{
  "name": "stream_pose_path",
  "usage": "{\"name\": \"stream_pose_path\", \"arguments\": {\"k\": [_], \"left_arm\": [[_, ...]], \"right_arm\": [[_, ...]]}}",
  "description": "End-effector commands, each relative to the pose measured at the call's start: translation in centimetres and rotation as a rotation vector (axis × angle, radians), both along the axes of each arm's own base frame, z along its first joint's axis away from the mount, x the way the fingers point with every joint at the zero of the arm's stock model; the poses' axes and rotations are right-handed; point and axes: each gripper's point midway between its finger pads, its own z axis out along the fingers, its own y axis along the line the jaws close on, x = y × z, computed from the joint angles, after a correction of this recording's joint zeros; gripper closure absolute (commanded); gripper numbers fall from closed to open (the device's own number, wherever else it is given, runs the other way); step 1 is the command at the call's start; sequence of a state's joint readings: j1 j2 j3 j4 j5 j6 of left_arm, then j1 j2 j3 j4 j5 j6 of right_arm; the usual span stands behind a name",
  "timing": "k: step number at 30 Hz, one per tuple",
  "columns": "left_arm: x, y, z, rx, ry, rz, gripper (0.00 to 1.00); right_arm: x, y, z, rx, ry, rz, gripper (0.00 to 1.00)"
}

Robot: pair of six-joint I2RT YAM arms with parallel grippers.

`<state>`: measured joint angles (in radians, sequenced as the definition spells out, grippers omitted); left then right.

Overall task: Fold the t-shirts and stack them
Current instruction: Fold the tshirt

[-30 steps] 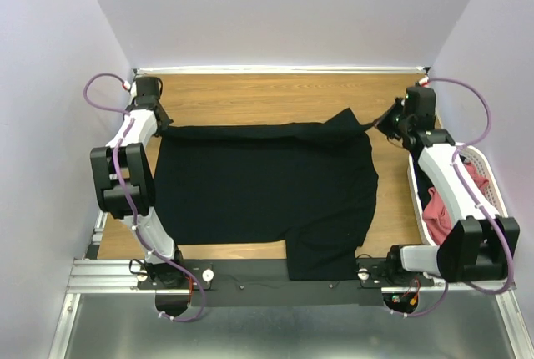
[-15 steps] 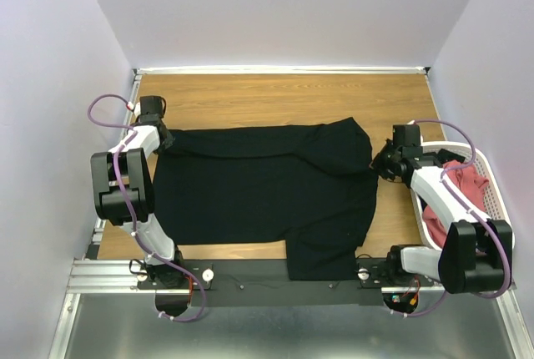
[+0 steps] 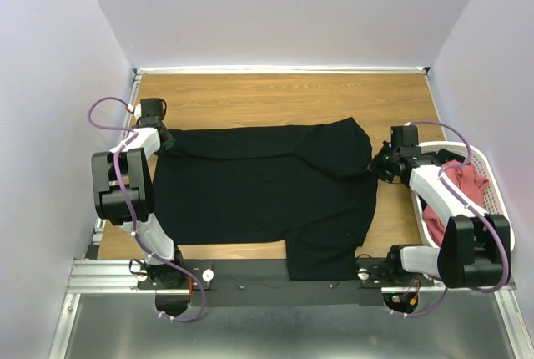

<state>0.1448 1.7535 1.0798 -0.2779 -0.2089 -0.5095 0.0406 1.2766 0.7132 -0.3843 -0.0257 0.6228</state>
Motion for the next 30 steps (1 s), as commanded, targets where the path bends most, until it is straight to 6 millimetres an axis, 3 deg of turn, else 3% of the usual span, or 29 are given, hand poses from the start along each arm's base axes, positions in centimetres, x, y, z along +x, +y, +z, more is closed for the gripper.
{"name": "stream_pose_path", "arguments": {"k": [1, 5, 9, 18, 26, 30], "left_arm": [[0.2, 0.7, -0.7, 0.005, -0.002, 0.039, 1.00], [0.4, 1.4, 0.0, 0.043, 0.000, 0.047, 1.00], [0.0, 1.6, 1.3, 0.059, -0.027, 0.056, 1.00], [-0.7, 1.1, 0.1, 0.033, 0.001, 0.055, 1.00], [-0.8, 1.4, -0.4, 0.046, 0.015, 0.058, 1.00], [-0.9, 1.5, -0.5, 0.054, 0.024, 0.061, 1.00]], "right_arm": [[0.5, 0.9, 2.6, 0.035, -0.082, 0.030, 1.00], [1.2, 0.8, 5.2, 0.033, -0.126, 0.026, 0.99], [0.9, 1.0, 5.7, 0.045, -0.116, 0.026, 1.00], [-2.7, 2.4, 2.7, 0.132, -0.002, 0.040, 0.99], [-6.1, 3.1, -1.9, 0.172, 0.158, 0.049, 0.99], [-5.1, 2.9, -0.7, 0.161, 0.113, 0.047, 0.99]]}}
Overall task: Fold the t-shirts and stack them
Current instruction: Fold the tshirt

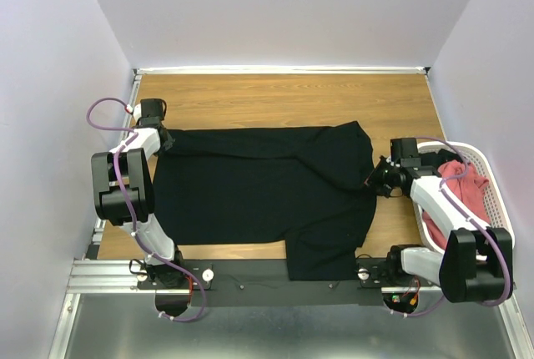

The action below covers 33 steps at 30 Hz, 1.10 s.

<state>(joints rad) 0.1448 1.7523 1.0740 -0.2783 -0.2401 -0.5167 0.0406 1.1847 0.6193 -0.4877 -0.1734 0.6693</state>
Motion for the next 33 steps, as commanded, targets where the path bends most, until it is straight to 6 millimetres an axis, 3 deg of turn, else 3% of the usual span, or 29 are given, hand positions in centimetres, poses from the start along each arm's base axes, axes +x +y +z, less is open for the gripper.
{"name": "stream_pose_path", "arguments": {"k": [1, 9, 14, 24, 26, 27, 31, 32, 33], "left_arm": [[-0.5, 1.1, -0.4, 0.038, 0.015, 0.039, 1.00], [-0.5, 1.1, -0.5, 0.039, 0.020, 0.042, 1.00], [-0.5, 1.2, -0.5, 0.047, 0.023, 0.042, 1.00], [-1.0, 0.9, -0.2, 0.048, 0.024, 0.042, 1.00], [-1.5, 0.8, -0.2, 0.044, 0.024, 0.050, 0.93], [-1.6, 0.9, 0.2, 0.041, 0.011, 0.063, 0.83], [-2.4, 0.8, 0.6, 0.039, -0.003, 0.079, 0.65], [-2.7, 0.8, 0.7, 0.040, -0.002, 0.083, 0.58], [-2.9, 0.9, 1.4, 0.043, -0.021, 0.095, 0.43]], "right_arm": [[0.1, 0.4, 1.0, 0.011, -0.016, 0.007, 0.99], [1.3, 0.5, 4.1, 0.026, -0.084, -0.009, 0.99], [0.9, 0.4, 5.0, 0.018, -0.089, -0.004, 0.99], [-2.0, -0.4, 0.6, -0.023, 0.039, -0.009, 0.96], [-2.2, -0.5, 0.3, -0.029, 0.046, -0.012, 0.92], [-2.4, -0.5, 0.0, -0.030, 0.051, -0.005, 0.82], [-2.6, -0.3, 0.1, -0.021, 0.047, 0.011, 0.65], [-2.6, -0.1, 0.3, -0.015, 0.035, 0.023, 0.61], [-2.5, -0.1, 0.5, -0.015, 0.024, 0.034, 0.54]]}}
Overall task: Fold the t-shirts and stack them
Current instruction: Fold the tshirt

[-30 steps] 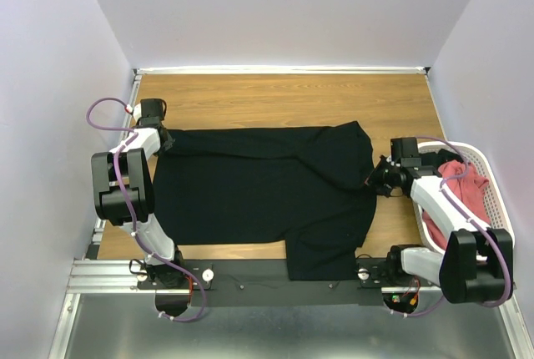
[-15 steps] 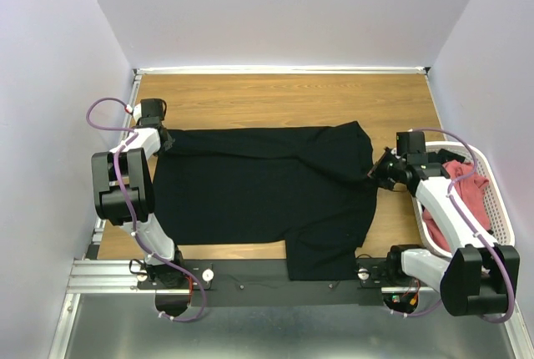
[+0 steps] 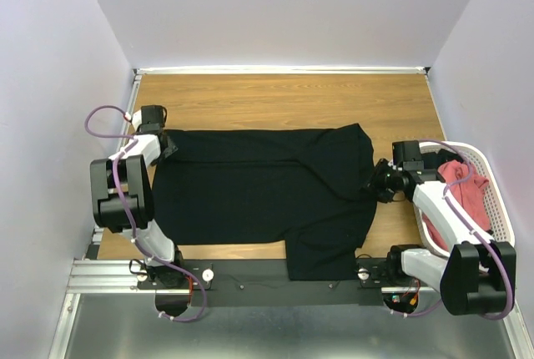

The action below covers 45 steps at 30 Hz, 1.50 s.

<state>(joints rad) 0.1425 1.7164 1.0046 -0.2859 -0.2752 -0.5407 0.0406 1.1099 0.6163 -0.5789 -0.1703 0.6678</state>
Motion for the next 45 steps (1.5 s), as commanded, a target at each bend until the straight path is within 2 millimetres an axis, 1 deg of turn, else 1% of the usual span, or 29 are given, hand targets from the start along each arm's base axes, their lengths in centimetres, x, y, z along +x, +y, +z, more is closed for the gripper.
{"name": "stream_pose_path", "arguments": {"k": [1, 2, 3, 4, 5, 7, 8, 9, 10, 11, 12, 13, 15, 16, 17, 18, 19, 20, 22, 23, 24, 25, 27, 30, 33, 38, 41, 42, 45], "left_arm": [[-0.9, 0.8, 2.6, 0.041, -0.061, 0.064, 0.35], [-1.4, 1.0, 2.8, 0.051, -0.064, 0.073, 0.28], [-1.5, 1.1, 3.4, 0.056, -0.080, 0.080, 0.16], [-1.4, 1.3, 4.8, 0.063, -0.118, 0.086, 0.13], [-1.1, 1.3, 5.6, 0.068, -0.143, 0.082, 0.11], [-0.1, 1.2, 7.8, 0.071, -0.206, 0.067, 0.10], [0.4, 1.0, 8.4, 0.062, -0.220, 0.042, 0.10], [0.9, 0.8, 8.8, 0.054, -0.231, 0.029, 0.11], [1.9, 0.6, 9.1, 0.048, -0.241, 0.012, 0.11], [2.6, 0.0, 9.1, 0.025, -0.250, -0.028, 0.13], [3.1, -0.2, 9.0, 0.016, -0.250, -0.042, 0.19], [4.1, -0.5, 8.5, 0.000, -0.238, -0.066, 0.23], [5.0, -0.7, 7.8, -0.011, -0.225, -0.081, 0.26], [5.7, -0.8, 6.8, -0.017, -0.204, -0.088, 0.28], [6.1, -0.7, 6.4, -0.021, -0.199, -0.089, 0.30], [6.3, -0.8, 4.9, -0.030, -0.169, -0.091, 0.33], [6.9, -1.0, 4.9, -0.041, -0.171, -0.101, 0.34], [7.4, -1.0, 4.6, -0.046, -0.173, -0.100, 0.34], [8.1, -1.1, 3.5, -0.056, -0.159, -0.106, 0.34], [8.4, -1.1, 3.1, -0.057, -0.151, -0.107, 0.35], [8.6, -0.9, 3.0, -0.055, -0.149, -0.108, 0.37], [8.8, -0.9, 2.2, -0.058, -0.133, -0.109, 0.37], [9.5, -1.0, 2.2, -0.061, -0.140, -0.116, 0.37], [10.0, -1.0, 1.3, -0.070, -0.124, -0.120, 0.37], [10.1, -0.8, 0.3, -0.065, -0.103, -0.115, 0.37], [9.6, -0.5, -1.0, -0.057, -0.070, -0.105, 0.37], [9.6, -0.5, -1.7, -0.060, -0.053, -0.101, 0.38], [9.5, -0.5, -1.9, -0.061, -0.045, -0.098, 0.38], [9.3, 0.0, -2.2, -0.053, -0.026, -0.080, 0.40]], "right_arm": [[-0.7, 0.0, 0.1, -0.014, -0.009, 0.041, 0.51], [0.0, -0.2, 1.1, -0.030, -0.049, 0.049, 0.45], [0.5, -0.3, 1.7, -0.042, -0.072, 0.050, 0.43], [1.0, -0.6, 2.1, -0.060, -0.087, 0.051, 0.39], [2.3, -0.8, 3.7, -0.077, -0.135, 0.048, 0.37], [3.8, -1.6, 4.2, -0.129, -0.148, 0.052, 0.32], [5.5, -1.7, 5.5, -0.139, -0.200, 0.054, 0.31], [6.5, -1.6, 5.8, -0.138, -0.213, 0.067, 0.32], [7.4, -1.4, 5.0, -0.139, -0.196, 0.088, 0.32], [9.0, -1.2, 5.3, -0.135, -0.233, 0.097, 0.32], [10.1, -0.8, 5.6, -0.121, -0.255, 0.112, 0.32], [12.2, -0.6, 5.7, -0.116, -0.289, 0.113, 0.33], [14.1, -0.7, 5.8, -0.106, -0.316, 0.109, 0.34], [16.0, -0.7, 5.6, -0.104, -0.334, 0.104, 0.35], [16.9, -1.0, 5.4, -0.100, -0.340, 0.095, 0.36], [17.7, -1.2, 5.0, -0.078, -0.337, 0.083, 0.39], [18.9, -1.3, 5.5, -0.056, -0.360, 0.076, 0.40], [20.1, -1.7, 4.4, -0.029, -0.357, 0.063, 0.42], [22.0, -1.4, 3.8, 0.032, -0.367, 0.069, 0.43], [22.6, -1.5, 4.6, 0.031, -0.392, 0.067, 0.44], [23.1, -1.5, 3.5, 0.035, -0.373, 0.066, 0.44], [23.5, -1.6, 3.1, 0.039, -0.370, 0.065, 0.44], [24.7, -1.8, 2.0, 0.057, -0.362, 0.059, 0.44], [26.2, -1.7, 1.7, 0.079, -0.377, 0.065, 0.46], [27.3, -1.4, 0.5, 0.111, -0.366, 0.065, 0.49], [27.9, -1.0, -0.6, 0.148, -0.343, 0.064, 0.54], [28.0, -1.2, -1.2, 0.145, -0.332, 0.052, 0.62], [28.0, -1.6, -1.5, 0.133, -0.326, 0.039, 0.69], [28.1, -2.6, -1.8, 0.119, -0.320, 0.005, 0.85]]}}
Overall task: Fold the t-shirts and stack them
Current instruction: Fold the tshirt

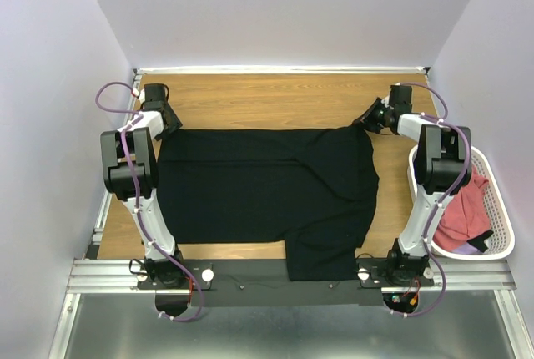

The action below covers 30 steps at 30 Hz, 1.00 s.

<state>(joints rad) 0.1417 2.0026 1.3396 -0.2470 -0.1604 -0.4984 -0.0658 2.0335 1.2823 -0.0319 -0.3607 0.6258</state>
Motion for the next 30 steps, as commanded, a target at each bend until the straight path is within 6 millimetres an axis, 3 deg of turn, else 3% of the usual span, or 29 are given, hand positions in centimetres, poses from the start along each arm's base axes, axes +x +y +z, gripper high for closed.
{"name": "stream_pose_path", "arguments": {"k": [1, 5, 9, 17, 21, 23, 24, 28, 30], "left_arm": [[-0.7, 0.6, -2.1, 0.009, 0.065, 0.023, 0.40], [-1.0, 1.1, -2.2, 0.009, 0.075, 0.044, 0.41], [-1.1, 1.1, -2.3, 0.009, 0.080, 0.048, 0.41], [-0.6, 1.2, -2.0, 0.008, 0.069, 0.051, 0.40], [0.5, 1.2, -1.1, 0.003, 0.042, 0.042, 0.35], [1.1, 1.1, -0.1, 0.007, 0.025, 0.025, 0.30], [1.2, 1.1, 0.3, 0.008, 0.018, 0.023, 0.22], [0.9, 1.3, 4.5, 0.048, -0.059, 0.036, 0.08], [0.6, 1.1, 6.2, 0.058, -0.087, 0.034, 0.05]], "right_arm": [[1.2, -1.8, 0.0, -0.004, -0.016, -0.057, 0.93], [1.3, -5.0, 0.0, -0.048, -0.015, -0.153, 0.99], [1.5, -6.2, 0.1, -0.066, -0.021, -0.180, 1.00], [1.8, -5.9, -0.2, -0.059, -0.026, -0.134, 0.98], [1.7, -5.0, 0.7, -0.052, -0.057, -0.060, 0.84], [1.7, -5.0, 1.8, -0.066, -0.085, -0.048, 0.78], [1.6, -4.9, 3.4, -0.082, -0.115, -0.045, 0.69], [-0.2, -5.0, 5.9, -0.179, -0.119, -0.055, 0.57], [-1.4, -3.5, 6.9, -0.206, -0.122, -0.026, 0.55]]}}
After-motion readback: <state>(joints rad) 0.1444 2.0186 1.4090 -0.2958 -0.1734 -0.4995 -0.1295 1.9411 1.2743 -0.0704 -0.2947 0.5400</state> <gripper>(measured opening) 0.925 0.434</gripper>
